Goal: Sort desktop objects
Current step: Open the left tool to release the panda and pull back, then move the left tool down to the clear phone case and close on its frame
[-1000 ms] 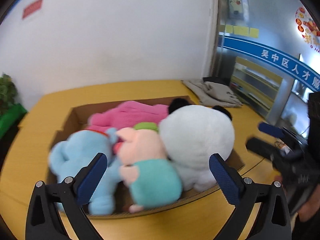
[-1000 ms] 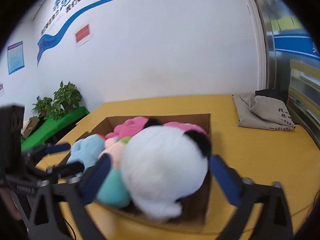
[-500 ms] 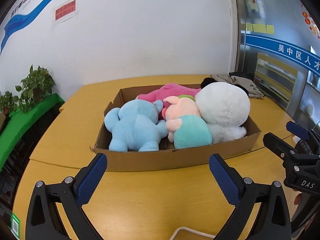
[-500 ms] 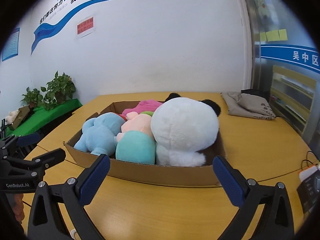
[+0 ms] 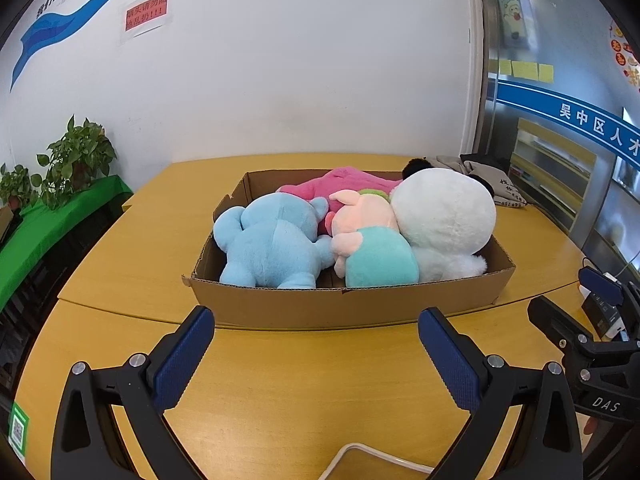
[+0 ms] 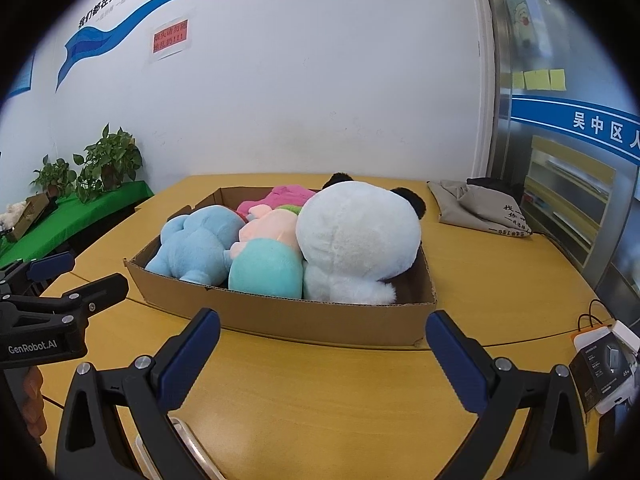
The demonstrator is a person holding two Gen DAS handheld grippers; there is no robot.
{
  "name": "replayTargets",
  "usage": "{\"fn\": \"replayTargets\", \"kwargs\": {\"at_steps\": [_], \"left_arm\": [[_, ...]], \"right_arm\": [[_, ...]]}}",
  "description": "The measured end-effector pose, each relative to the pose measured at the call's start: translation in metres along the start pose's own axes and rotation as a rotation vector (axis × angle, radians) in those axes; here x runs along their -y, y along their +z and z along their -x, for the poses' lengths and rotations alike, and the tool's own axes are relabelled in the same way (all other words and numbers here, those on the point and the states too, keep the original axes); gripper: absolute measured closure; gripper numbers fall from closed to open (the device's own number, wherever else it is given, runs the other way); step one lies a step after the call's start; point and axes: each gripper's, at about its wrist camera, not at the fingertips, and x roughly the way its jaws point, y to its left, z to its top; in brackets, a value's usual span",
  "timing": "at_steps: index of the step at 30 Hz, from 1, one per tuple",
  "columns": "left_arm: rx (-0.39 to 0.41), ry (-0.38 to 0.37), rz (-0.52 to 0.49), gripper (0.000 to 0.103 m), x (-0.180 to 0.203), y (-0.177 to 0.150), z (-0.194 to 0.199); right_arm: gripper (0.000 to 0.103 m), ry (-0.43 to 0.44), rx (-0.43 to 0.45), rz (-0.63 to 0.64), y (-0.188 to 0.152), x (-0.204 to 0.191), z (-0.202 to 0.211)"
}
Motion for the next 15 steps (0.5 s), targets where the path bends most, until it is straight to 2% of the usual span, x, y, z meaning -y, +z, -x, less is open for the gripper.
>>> {"fn": "replayTargets", "kwargs": {"at_steps": [15], "left_arm": [[-0.008,0.003,0.0,0.0,0.0055,-0.0036,0.0017]], "right_arm": [[0.0,0.0,-0.006,-0.002,-0.0035,0.0008,0.007]]}}
